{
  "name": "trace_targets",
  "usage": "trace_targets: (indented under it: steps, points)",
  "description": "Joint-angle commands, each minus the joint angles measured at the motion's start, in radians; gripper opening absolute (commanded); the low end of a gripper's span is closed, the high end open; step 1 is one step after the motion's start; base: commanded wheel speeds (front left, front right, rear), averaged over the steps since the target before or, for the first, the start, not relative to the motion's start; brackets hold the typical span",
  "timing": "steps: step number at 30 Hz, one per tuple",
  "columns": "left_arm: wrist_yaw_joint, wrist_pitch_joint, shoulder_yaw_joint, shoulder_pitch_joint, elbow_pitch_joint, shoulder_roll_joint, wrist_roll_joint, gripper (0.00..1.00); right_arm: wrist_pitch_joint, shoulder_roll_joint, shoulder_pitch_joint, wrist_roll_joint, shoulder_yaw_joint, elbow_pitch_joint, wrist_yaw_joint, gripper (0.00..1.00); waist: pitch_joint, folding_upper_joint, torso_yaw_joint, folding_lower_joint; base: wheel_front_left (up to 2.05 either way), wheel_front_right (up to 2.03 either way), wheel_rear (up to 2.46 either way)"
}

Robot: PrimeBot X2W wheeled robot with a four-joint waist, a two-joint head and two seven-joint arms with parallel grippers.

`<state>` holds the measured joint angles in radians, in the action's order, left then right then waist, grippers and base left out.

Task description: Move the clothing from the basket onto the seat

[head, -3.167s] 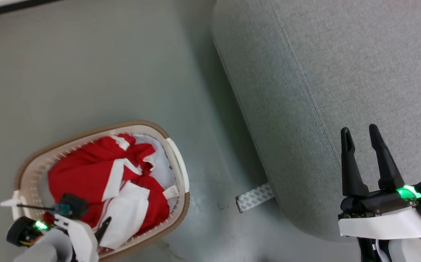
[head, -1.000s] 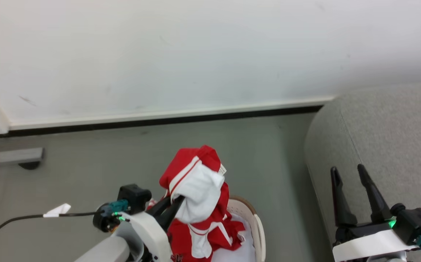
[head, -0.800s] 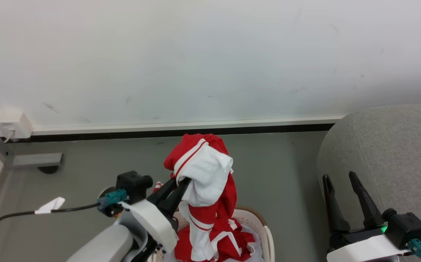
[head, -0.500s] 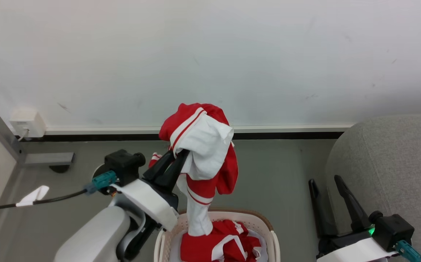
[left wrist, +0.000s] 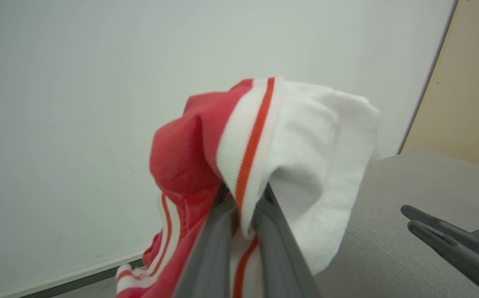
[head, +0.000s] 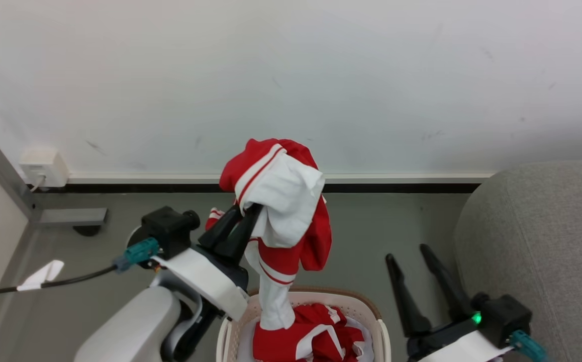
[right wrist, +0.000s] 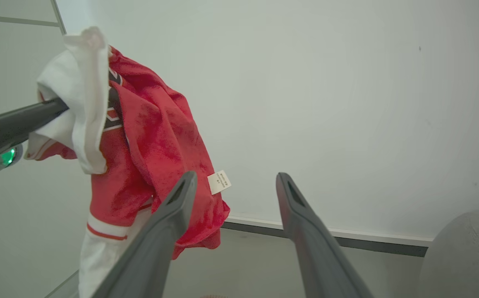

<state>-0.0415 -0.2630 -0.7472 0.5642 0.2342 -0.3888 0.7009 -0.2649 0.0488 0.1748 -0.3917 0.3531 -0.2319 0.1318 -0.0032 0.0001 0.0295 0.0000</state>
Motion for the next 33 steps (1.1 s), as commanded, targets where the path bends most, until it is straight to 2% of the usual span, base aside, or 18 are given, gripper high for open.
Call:
trace_targets:
  steps: [1,4,14,25,26,27,28,29,33]
  points:
    - [0.001,-0.002,-0.004,-0.016,-0.005,0.006,0.002,0.00,0.001,0.003,0.014,-0.016,0.031,-0.009,-0.002,1.00,-0.001,-0.0001,0.007,0.0000,0.00,0.00,0.00]
    - [-0.008,0.000,-0.027,-0.018,-0.005,0.027,-0.003,0.00,0.001,0.003,0.050,-0.030,0.124,-0.042,-0.002,1.00,-0.005,-0.0001,0.036,0.0000,0.00,0.00,0.00]
    - [-0.034,0.019,-0.105,-0.018,0.005,0.094,-0.017,0.00,0.001,0.003,0.158,-0.073,0.232,-0.186,-0.002,1.00,-0.023,-0.0001,0.146,0.0000,0.00,0.00,0.00]
    - [-0.063,0.045,-0.182,-0.028,-0.025,0.133,0.002,0.00,0.001,0.003,0.229,-0.082,0.253,-0.330,-0.002,1.00,-0.034,-0.0001,0.238,0.0000,0.00,0.00,0.00]
    - [-0.063,0.047,-0.185,-0.030,-0.029,0.132,0.003,0.00,0.001,0.003,0.234,-0.079,0.252,-0.336,-0.002,0.93,-0.035,-0.0001,0.242,0.0000,0.00,0.00,0.00]
    - [-0.064,0.048,-0.188,-0.030,-0.033,0.131,0.004,0.00,0.001,0.003,0.236,-0.077,0.250,-0.341,-0.002,0.55,-0.036,-0.0001,0.244,0.0000,0.00,0.00,0.00]
    - [-0.064,0.050,-0.189,-0.031,-0.037,0.130,0.005,0.00,0.001,0.003,0.237,-0.076,0.248,-0.344,-0.002,0.23,-0.036,-0.0001,0.246,0.0000,0.00,0.00,0.00]
    - [-0.064,0.051,-0.190,-0.032,-0.040,0.128,0.007,0.00,0.001,0.003,0.238,-0.074,0.243,-0.345,-0.002,0.00,-0.035,-0.0001,0.247,0.0000,0.00,0.00,0.00]
    - [-0.058,0.052,-0.185,-0.039,-0.047,0.116,0.016,0.00,0.001,0.003,0.232,-0.075,0.218,-0.337,-0.002,0.00,-0.032,-0.0001,0.244,0.0000,0.00,0.00,0.00]
